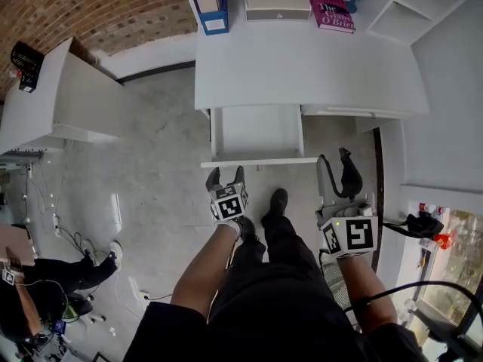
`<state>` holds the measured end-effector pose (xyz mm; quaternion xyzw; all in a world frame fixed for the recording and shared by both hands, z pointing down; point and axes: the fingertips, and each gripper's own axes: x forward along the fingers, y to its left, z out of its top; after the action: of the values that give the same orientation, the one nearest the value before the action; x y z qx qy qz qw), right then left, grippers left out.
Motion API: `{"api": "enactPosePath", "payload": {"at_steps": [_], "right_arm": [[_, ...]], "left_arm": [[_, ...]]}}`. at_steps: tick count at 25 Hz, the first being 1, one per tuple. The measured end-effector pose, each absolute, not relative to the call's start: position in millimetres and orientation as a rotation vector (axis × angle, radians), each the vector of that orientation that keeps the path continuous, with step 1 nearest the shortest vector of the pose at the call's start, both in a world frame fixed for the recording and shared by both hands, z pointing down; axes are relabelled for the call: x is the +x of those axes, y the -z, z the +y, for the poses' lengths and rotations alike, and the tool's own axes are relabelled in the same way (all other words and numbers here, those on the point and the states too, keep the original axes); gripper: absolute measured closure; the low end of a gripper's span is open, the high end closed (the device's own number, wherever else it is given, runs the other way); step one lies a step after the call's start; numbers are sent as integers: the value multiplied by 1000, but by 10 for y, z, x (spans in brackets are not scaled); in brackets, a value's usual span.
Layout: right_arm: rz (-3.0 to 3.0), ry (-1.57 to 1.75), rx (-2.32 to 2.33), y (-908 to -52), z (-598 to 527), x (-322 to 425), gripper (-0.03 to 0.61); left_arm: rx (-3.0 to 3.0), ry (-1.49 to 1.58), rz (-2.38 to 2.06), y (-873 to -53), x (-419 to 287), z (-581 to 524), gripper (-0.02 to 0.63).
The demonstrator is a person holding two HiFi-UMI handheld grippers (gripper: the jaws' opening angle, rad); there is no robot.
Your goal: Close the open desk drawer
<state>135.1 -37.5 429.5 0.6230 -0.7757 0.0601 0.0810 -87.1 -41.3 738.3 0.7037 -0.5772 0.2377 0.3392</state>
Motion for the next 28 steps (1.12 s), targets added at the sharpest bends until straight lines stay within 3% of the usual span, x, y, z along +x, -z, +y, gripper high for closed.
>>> {"api": "enactPosePath", "payload": {"at_steps": [28], "right_arm": [[-2422, -208, 1724, -4408, -1712, 1637, 400]], "left_arm": [[1871, -594, -1561, -7377, -774, -1793, 314]]}}
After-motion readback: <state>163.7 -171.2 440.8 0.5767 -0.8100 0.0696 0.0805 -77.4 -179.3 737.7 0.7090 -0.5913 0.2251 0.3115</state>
